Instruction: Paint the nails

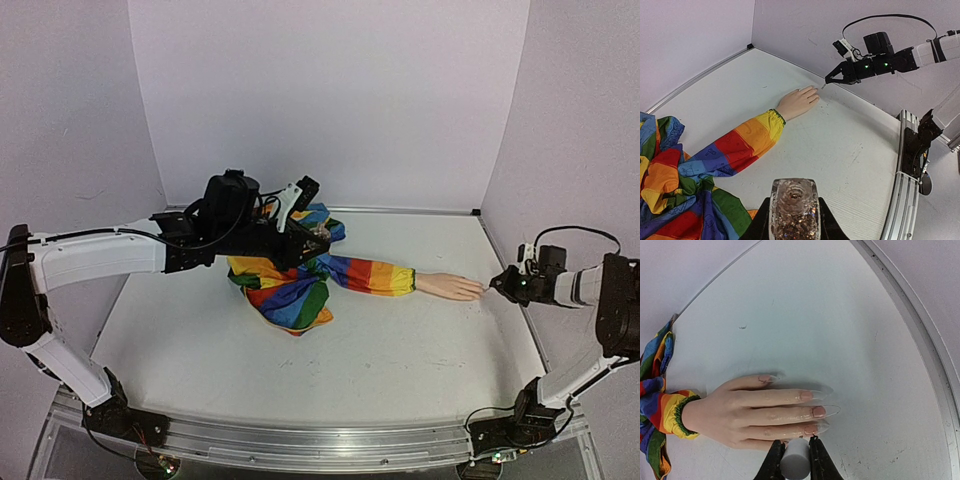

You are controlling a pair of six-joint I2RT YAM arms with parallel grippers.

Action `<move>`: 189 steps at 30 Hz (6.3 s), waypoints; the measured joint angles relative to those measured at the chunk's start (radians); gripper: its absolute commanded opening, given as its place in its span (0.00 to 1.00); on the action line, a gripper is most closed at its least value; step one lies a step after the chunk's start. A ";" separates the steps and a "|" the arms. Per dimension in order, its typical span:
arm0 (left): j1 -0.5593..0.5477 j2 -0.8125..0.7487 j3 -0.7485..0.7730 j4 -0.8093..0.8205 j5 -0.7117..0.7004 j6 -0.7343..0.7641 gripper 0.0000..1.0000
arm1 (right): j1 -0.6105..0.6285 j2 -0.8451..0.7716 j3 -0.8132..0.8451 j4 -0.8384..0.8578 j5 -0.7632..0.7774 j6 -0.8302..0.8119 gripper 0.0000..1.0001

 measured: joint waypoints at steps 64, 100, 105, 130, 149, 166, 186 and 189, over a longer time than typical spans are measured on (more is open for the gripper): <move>0.000 0.057 0.031 0.000 -0.037 0.055 0.00 | 0.021 0.089 0.032 0.008 0.006 -0.001 0.00; 0.000 0.058 0.038 0.000 -0.043 0.056 0.00 | 0.035 0.109 0.043 0.002 0.031 -0.002 0.00; 0.000 0.058 0.038 0.000 -0.044 0.056 0.00 | 0.035 0.111 0.047 0.001 0.036 -0.002 0.00; 0.000 0.058 0.038 0.000 -0.044 0.056 0.00 | 0.035 0.127 0.056 0.000 0.060 -0.003 0.00; 0.000 0.064 0.043 0.001 -0.053 0.089 0.00 | 0.035 0.140 0.061 -0.007 0.084 -0.002 0.00; 0.000 0.069 0.043 0.000 -0.061 0.108 0.00 | 0.035 0.154 0.071 -0.008 0.099 -0.002 0.00; 0.000 0.070 0.043 0.000 -0.061 0.115 0.00 | 0.035 0.155 0.075 -0.018 0.135 0.000 0.00; 0.000 0.070 0.043 0.000 -0.062 0.115 0.00 | 0.035 0.145 0.075 -0.021 0.130 -0.001 0.00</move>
